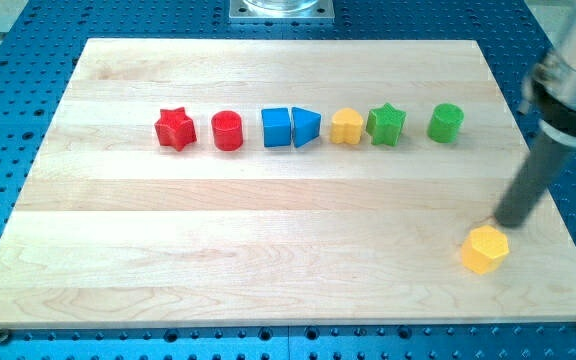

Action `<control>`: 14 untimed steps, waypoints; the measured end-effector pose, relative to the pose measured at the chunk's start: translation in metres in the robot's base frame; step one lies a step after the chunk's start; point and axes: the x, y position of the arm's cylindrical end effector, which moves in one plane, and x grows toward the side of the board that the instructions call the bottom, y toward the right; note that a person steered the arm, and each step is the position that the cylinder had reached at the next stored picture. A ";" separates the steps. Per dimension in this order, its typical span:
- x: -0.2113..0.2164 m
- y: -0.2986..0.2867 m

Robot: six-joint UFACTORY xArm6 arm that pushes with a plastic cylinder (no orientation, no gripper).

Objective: Push the hexagon to the left of the red star

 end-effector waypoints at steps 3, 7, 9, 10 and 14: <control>0.002 -0.085; 0.007 -0.274; 0.012 -0.171; 0.021 -0.169; -0.017 -0.129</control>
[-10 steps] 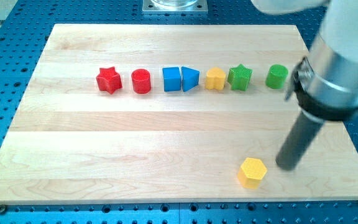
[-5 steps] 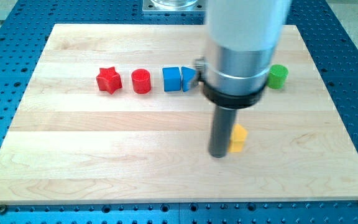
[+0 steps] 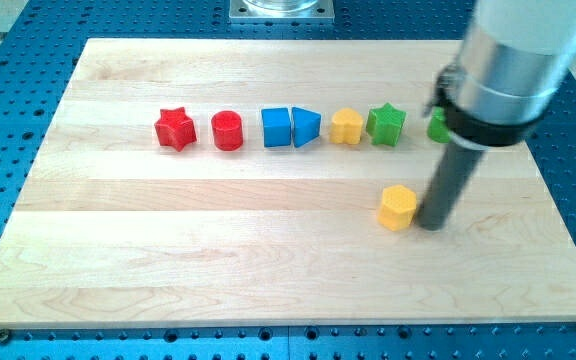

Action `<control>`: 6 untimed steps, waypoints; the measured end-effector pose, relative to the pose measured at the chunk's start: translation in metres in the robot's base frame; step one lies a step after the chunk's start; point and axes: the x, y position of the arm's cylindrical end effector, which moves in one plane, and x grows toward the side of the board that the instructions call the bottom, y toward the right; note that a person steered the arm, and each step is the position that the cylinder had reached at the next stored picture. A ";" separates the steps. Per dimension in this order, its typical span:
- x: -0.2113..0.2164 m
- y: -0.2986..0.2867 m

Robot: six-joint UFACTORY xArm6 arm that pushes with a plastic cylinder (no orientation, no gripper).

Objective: Push the hexagon to the left of the red star

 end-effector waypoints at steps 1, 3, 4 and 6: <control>-0.006 -0.105; -0.026 -0.136; -0.037 -0.229; -0.031 -0.192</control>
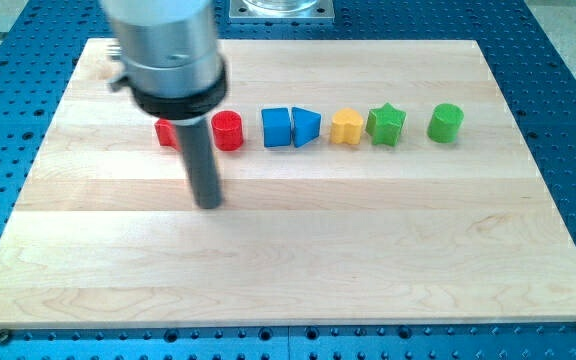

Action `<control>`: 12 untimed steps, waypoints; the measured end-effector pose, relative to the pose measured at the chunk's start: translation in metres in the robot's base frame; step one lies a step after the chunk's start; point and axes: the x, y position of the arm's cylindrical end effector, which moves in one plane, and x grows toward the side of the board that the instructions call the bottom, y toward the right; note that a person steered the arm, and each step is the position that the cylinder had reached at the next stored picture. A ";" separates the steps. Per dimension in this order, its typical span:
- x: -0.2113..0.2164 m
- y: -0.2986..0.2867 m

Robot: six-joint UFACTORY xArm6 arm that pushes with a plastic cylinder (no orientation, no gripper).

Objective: Push the hexagon to the left of the red star

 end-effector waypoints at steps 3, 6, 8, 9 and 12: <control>-0.039 -0.056; 0.015 -0.131; -0.060 -0.121; -0.043 -0.143; -0.062 -0.157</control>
